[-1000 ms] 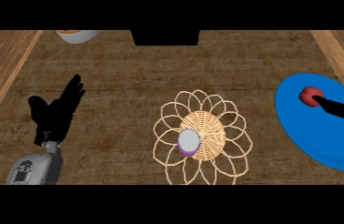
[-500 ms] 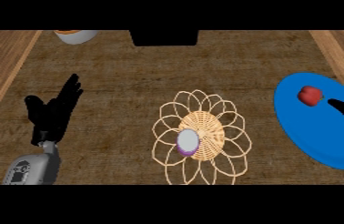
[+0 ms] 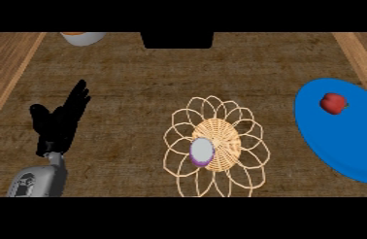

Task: Pick the bell pepper from the placemat and place it in the plate

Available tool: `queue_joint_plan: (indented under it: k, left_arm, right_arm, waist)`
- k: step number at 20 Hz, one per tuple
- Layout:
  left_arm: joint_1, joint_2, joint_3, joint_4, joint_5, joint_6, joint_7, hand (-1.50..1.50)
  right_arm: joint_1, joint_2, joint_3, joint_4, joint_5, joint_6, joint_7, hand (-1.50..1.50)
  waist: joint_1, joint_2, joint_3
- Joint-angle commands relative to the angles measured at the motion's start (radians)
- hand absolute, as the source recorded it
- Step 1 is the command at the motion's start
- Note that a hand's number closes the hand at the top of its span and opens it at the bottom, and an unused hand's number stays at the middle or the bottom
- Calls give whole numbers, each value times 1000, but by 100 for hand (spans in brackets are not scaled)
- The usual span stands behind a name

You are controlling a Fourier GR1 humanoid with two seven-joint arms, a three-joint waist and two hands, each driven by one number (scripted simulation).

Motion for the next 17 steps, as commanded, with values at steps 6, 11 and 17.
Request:
queue_joint_plan:
  k: [6, 11, 17]
  left_arm:
    - [51, -23, -11, -97, -13, 4, 42, 0]
    - [-55, -1, 29, 26, -16, -9, 9, 0]
    - [0, 23, 44, -55, 10, -57, 63, 0]
  right_arm:
    - [127, -63, -119, 35, -104, 94, -74, -150]
    - [137, -28, -82, 95, -30, 56, -167, -150]
    - [135, -76, -88, 154, -28, 86, -138, -150]
  waist:
    - [0, -1, 0]
    - [0, 1, 0]
    - [4, 0, 0]
